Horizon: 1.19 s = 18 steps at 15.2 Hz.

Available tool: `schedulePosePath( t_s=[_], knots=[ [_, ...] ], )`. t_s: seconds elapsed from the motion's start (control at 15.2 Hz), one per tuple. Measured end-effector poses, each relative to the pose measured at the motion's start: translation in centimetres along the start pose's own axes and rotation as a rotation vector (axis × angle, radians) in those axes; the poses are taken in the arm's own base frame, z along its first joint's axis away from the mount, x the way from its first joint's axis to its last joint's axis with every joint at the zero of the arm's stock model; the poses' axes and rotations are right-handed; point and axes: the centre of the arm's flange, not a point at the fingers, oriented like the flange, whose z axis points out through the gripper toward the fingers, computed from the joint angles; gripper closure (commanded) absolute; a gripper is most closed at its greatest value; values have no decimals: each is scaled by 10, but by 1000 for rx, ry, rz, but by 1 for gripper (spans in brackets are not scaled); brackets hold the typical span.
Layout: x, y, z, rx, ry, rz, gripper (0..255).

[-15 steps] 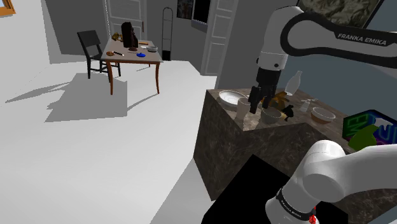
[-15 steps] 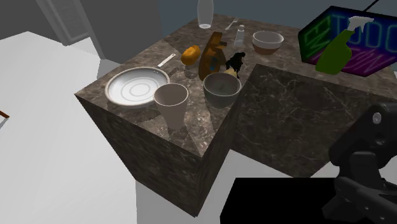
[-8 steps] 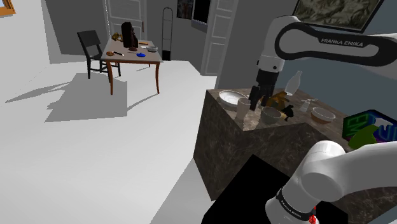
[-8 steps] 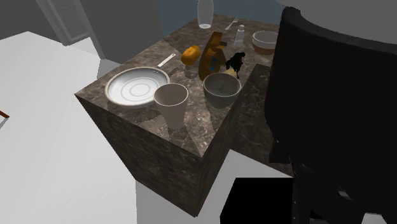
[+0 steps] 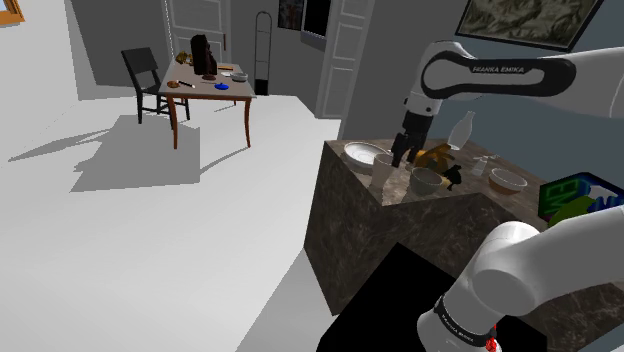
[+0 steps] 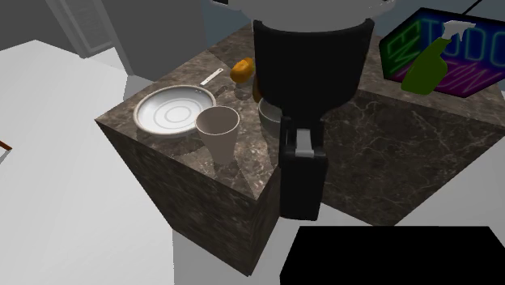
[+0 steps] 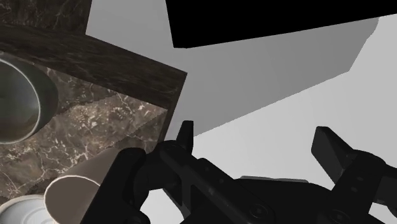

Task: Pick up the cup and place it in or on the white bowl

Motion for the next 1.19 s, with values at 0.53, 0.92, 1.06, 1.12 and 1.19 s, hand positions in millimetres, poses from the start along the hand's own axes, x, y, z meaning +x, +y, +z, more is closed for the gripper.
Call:
schedulePosePath(
  t_s=[0.53, 0.92, 1.06, 1.12, 1.19],
  knots=[
    [48, 92, 25, 25, 40, -7, 0],
    [84, 163, 42, 44, 71, -11, 0],
    [96, 185, 45, 49, 81, -13, 0],
    [103, 197, 49, 51, 86, -14, 0],
    [109, 208, 54, 54, 91, -15, 0]
  ],
)
